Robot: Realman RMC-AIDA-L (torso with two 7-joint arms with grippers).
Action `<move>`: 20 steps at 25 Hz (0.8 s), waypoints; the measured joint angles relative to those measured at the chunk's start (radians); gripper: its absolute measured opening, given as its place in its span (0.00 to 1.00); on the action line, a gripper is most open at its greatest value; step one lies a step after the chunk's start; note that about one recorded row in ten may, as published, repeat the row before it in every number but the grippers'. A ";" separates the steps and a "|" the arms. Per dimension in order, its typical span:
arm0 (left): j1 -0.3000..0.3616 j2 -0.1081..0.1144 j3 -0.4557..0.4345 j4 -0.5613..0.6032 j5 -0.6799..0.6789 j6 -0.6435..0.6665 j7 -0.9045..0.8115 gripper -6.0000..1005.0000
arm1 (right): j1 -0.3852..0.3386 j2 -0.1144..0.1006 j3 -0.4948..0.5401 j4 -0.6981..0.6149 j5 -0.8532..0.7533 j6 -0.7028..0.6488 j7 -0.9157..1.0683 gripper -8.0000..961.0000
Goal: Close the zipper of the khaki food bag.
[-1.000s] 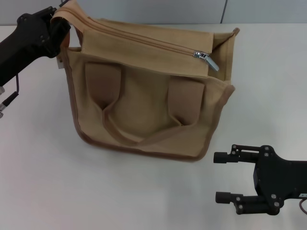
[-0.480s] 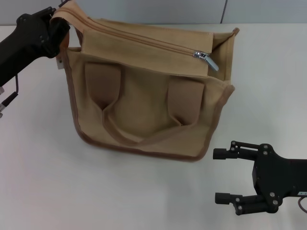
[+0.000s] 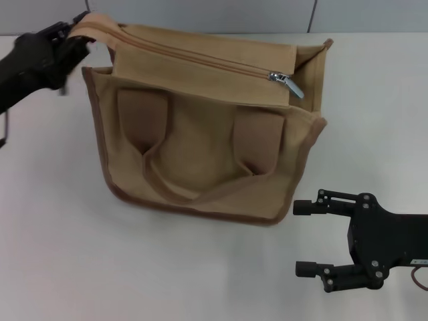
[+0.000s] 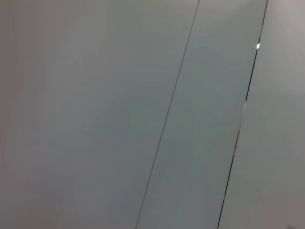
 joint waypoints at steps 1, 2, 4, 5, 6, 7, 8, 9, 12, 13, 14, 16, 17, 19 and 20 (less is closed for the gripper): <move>0.009 0.010 0.001 0.018 0.015 0.005 -0.027 0.11 | 0.003 0.000 0.000 0.001 0.000 0.001 0.000 0.85; 0.016 0.022 0.001 0.036 0.031 0.011 -0.055 0.11 | 0.007 0.000 0.000 0.002 0.000 0.002 0.000 0.85; 0.033 0.049 0.002 0.082 0.072 0.030 -0.119 0.19 | 0.011 0.000 -0.002 0.003 0.000 0.009 0.000 0.85; 0.041 0.065 0.002 0.111 0.093 0.044 -0.150 0.26 | 0.013 0.000 -0.004 0.003 0.000 0.013 0.000 0.85; 0.053 0.084 0.002 0.140 0.114 0.068 -0.188 0.33 | 0.015 0.000 -0.006 0.003 0.001 0.016 0.000 0.85; 0.059 0.096 0.002 0.158 0.124 0.083 -0.207 0.36 | 0.017 0.000 -0.007 0.004 0.002 0.018 0.000 0.85; 0.069 0.111 0.002 0.173 0.134 0.106 -0.224 0.40 | 0.019 0.000 -0.007 0.005 0.002 0.019 0.000 0.85; 0.078 0.128 0.002 0.184 0.143 0.134 -0.236 0.43 | 0.022 0.001 -0.007 0.006 0.003 0.021 0.000 0.85; 0.093 0.156 0.002 0.192 0.172 0.213 -0.235 0.53 | 0.024 0.001 -0.007 0.007 0.004 0.025 0.000 0.85; 0.096 0.158 0.002 0.192 0.183 0.235 -0.226 0.55 | 0.025 0.001 -0.007 0.007 0.004 0.026 0.000 0.85; 0.098 0.156 0.002 0.194 0.196 0.256 -0.213 0.58 | 0.025 0.002 -0.007 0.008 0.005 0.026 0.000 0.85; 0.100 0.144 0.005 0.197 0.243 0.305 -0.170 0.62 | 0.027 0.003 -0.003 0.011 0.007 0.026 0.000 0.85; 0.100 0.136 0.011 0.198 0.262 0.319 -0.147 0.65 | 0.029 0.004 -0.001 0.013 0.008 0.026 0.000 0.85; 0.102 0.113 0.048 0.194 0.295 0.338 -0.094 0.69 | 0.033 0.004 0.002 0.022 0.010 0.021 0.000 0.85; 0.103 0.103 0.070 0.190 0.302 0.341 -0.071 0.72 | 0.034 0.004 0.003 0.026 0.010 0.020 0.000 0.85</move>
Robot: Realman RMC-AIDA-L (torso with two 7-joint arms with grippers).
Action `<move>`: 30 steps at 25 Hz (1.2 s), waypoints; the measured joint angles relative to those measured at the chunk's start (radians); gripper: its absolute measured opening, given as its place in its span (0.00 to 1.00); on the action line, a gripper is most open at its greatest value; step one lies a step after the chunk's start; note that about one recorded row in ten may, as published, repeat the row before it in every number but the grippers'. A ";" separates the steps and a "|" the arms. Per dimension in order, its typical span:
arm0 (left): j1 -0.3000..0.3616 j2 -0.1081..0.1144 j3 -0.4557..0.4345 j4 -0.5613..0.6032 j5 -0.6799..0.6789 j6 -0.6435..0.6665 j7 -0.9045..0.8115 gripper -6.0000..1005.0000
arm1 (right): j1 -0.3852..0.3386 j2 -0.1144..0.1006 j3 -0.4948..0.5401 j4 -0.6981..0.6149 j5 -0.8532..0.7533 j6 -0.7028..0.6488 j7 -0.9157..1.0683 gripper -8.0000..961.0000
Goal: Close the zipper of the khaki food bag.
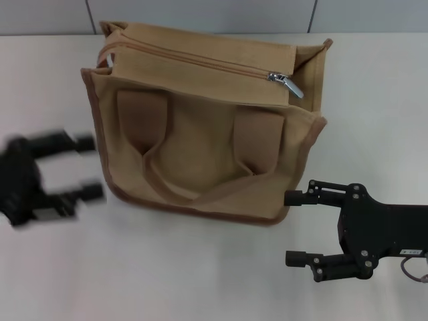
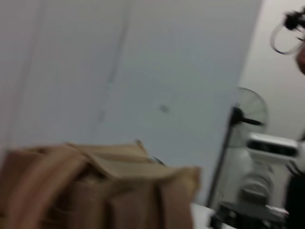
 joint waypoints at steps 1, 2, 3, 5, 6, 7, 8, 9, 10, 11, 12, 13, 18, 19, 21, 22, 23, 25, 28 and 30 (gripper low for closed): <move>0.003 -0.015 0.037 -0.010 0.006 0.000 0.036 0.74 | 0.001 0.000 0.000 0.004 0.000 -0.001 0.000 0.85; 0.005 -0.025 0.063 -0.020 0.006 -0.002 0.062 0.76 | 0.003 0.000 0.000 0.009 0.000 -0.002 0.000 0.85; 0.007 -0.042 0.102 -0.040 0.008 -0.005 0.107 0.77 | 0.008 0.000 -0.001 0.020 0.001 -0.001 0.000 0.85; 0.009 -0.064 0.133 -0.073 0.017 -0.013 0.178 0.78 | 0.016 0.000 -0.006 0.037 0.001 0.004 -0.001 0.85; 0.011 -0.074 0.139 -0.087 0.024 -0.019 0.211 0.78 | 0.020 0.000 -0.008 0.044 0.001 0.007 -0.002 0.85; 0.015 -0.093 0.142 -0.101 0.051 -0.042 0.260 0.78 | 0.028 0.000 -0.010 0.061 0.000 0.014 -0.011 0.85; 0.015 -0.093 0.142 -0.101 0.051 -0.042 0.260 0.78 | 0.028 0.000 -0.010 0.061 0.000 0.014 -0.011 0.85; 0.016 -0.099 0.142 -0.101 0.067 -0.057 0.271 0.78 | 0.031 0.000 -0.010 0.069 -0.002 0.017 -0.015 0.85; 0.016 -0.103 0.143 -0.101 0.078 -0.070 0.276 0.78 | 0.034 0.000 -0.010 0.076 -0.003 0.020 -0.018 0.85; 0.016 -0.103 0.143 -0.101 0.078 -0.070 0.276 0.78 | 0.037 0.000 -0.010 0.081 -0.004 0.022 -0.020 0.85; 0.015 -0.107 0.144 -0.102 0.092 -0.081 0.282 0.78 | 0.039 -0.001 -0.010 0.086 -0.005 0.024 -0.021 0.85; 0.015 -0.107 0.145 -0.102 0.092 -0.081 0.283 0.78 | 0.039 -0.001 -0.010 0.086 -0.005 0.024 -0.021 0.85; 0.016 -0.110 0.146 -0.103 0.099 -0.080 0.287 0.78 | 0.038 0.000 -0.010 0.087 -0.006 0.029 -0.021 0.85; 0.016 -0.111 0.146 -0.103 0.101 -0.081 0.287 0.78 | 0.038 0.001 -0.010 0.087 -0.006 0.029 -0.021 0.85; 0.013 -0.113 0.146 -0.104 0.108 -0.082 0.287 0.78 | 0.037 0.001 -0.010 0.088 -0.006 0.030 -0.021 0.85; 0.012 -0.115 0.146 -0.104 0.111 -0.082 0.287 0.78 | 0.037 0.000 -0.010 0.087 -0.005 0.030 -0.021 0.85; 0.012 -0.115 0.146 -0.104 0.111 -0.082 0.287 0.78 | 0.037 0.000 -0.010 0.087 -0.005 0.030 -0.021 0.85; 0.011 -0.116 0.146 -0.104 0.113 -0.082 0.288 0.78 | 0.037 0.000 -0.010 0.088 -0.004 0.030 -0.021 0.85; 0.010 -0.117 0.146 -0.104 0.114 -0.082 0.290 0.78 | 0.037 0.000 -0.010 0.088 -0.003 0.030 -0.021 0.85; 0.011 -0.117 0.146 -0.104 0.115 -0.082 0.291 0.78 | 0.037 0.000 -0.010 0.088 -0.002 0.030 -0.021 0.85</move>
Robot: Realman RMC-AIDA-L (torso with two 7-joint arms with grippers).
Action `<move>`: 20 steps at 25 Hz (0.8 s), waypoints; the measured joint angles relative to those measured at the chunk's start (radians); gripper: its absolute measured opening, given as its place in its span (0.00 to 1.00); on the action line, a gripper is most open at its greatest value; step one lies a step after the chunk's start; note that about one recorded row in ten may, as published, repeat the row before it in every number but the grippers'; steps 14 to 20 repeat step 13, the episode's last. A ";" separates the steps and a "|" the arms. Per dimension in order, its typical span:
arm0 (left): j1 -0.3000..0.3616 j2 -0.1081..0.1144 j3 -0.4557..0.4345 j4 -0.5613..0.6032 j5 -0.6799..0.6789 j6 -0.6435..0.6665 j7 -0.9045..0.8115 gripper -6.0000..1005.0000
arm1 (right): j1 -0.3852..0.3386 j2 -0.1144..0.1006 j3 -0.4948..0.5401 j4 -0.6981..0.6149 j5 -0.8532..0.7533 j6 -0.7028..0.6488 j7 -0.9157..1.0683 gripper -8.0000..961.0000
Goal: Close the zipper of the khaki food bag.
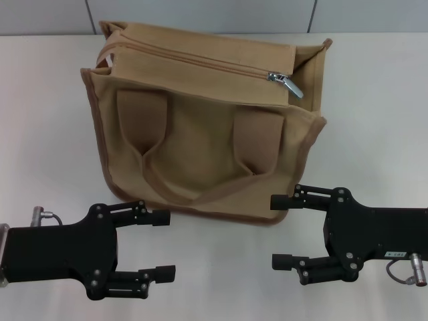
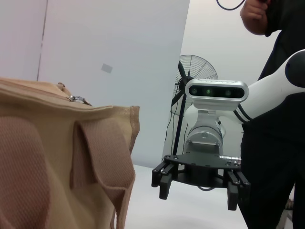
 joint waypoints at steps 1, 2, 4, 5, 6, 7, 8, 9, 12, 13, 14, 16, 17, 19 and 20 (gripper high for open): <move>0.000 0.000 0.000 0.000 0.000 0.000 0.000 0.78 | 0.000 0.000 0.000 0.000 0.000 0.000 0.000 0.85; 0.001 0.000 0.000 0.000 0.000 0.000 0.000 0.78 | 0.001 0.000 0.000 0.000 0.000 0.000 0.000 0.85; 0.001 0.000 0.000 0.000 0.000 0.000 0.000 0.78 | 0.001 0.000 0.000 0.000 0.001 0.000 0.000 0.85; 0.001 0.000 0.000 0.000 0.000 0.000 0.001 0.78 | 0.001 0.000 0.000 0.000 0.001 0.000 0.000 0.85; 0.001 0.000 0.000 0.000 0.000 0.000 0.001 0.78 | 0.002 0.000 0.000 0.000 0.001 0.000 0.000 0.85; 0.000 0.000 0.001 0.000 0.000 0.000 0.001 0.78 | 0.002 0.000 0.000 0.000 0.001 0.000 0.000 0.85; 0.000 0.000 0.001 0.000 0.000 0.000 0.001 0.78 | 0.002 0.000 0.000 0.000 0.001 0.000 0.000 0.85; 0.000 0.000 0.001 0.000 0.000 0.000 0.001 0.78 | 0.002 0.000 0.000 0.000 0.001 0.000 0.000 0.85; 0.000 0.000 0.008 0.000 0.000 -0.001 0.001 0.78 | 0.003 0.000 0.000 0.000 0.002 -0.001 0.000 0.85; 0.000 0.000 0.008 0.000 0.000 -0.001 0.001 0.78 | 0.003 0.000 0.000 0.000 0.002 -0.001 0.000 0.85; 0.000 0.000 0.008 0.000 0.000 -0.001 0.001 0.78 | 0.003 0.000 0.000 0.000 0.002 -0.001 0.000 0.85; 0.000 0.000 0.008 0.000 0.000 -0.001 0.001 0.78 | 0.003 0.000 0.000 0.000 0.002 -0.001 0.000 0.85; 0.000 0.000 0.008 0.000 0.000 -0.001 0.001 0.78 | 0.003 0.000 0.000 0.000 0.002 -0.001 0.000 0.85; 0.000 0.000 0.008 0.000 0.000 -0.001 0.001 0.78 | 0.003 0.000 0.000 0.000 0.002 -0.001 0.000 0.85; 0.000 0.000 0.008 0.000 0.000 -0.001 0.001 0.78 | 0.003 0.000 0.000 0.000 0.002 -0.001 0.000 0.85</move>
